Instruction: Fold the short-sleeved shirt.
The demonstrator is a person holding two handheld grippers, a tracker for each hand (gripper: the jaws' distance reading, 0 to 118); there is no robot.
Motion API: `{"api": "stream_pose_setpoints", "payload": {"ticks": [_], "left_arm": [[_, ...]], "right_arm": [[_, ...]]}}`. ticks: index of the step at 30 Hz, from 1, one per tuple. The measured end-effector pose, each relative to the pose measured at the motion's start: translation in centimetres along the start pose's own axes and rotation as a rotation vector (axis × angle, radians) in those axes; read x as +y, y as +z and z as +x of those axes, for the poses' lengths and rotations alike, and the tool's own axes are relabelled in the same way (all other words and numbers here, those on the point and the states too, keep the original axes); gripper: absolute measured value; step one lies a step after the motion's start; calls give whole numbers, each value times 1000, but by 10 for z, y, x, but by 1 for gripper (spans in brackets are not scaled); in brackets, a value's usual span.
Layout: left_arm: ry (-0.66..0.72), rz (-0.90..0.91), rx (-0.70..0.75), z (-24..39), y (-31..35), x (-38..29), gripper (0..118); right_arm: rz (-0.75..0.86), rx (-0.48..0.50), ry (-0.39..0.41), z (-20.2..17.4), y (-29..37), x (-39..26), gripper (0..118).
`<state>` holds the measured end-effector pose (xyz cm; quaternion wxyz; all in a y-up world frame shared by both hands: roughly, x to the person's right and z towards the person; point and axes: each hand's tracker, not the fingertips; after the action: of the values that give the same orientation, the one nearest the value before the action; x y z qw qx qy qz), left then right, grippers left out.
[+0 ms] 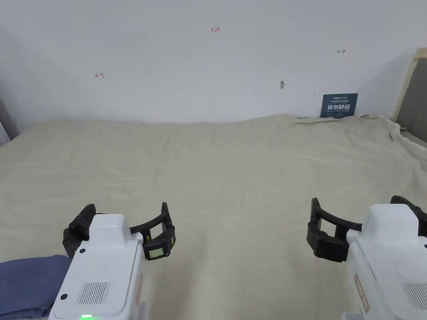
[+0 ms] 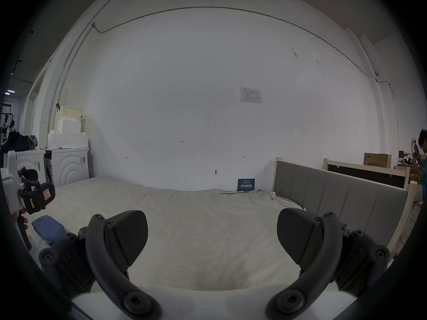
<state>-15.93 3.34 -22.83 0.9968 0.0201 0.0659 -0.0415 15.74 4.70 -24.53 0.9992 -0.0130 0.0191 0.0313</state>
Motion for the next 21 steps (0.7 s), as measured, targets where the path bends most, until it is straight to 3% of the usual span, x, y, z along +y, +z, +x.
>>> {"api": "stream_pose_setpoints", "payload": {"ticks": [21], "left_arm": [[2,-3,6,-2,0,-1,118]], "right_arm": [[0,-1,-2,-1,0,2,112]]}}
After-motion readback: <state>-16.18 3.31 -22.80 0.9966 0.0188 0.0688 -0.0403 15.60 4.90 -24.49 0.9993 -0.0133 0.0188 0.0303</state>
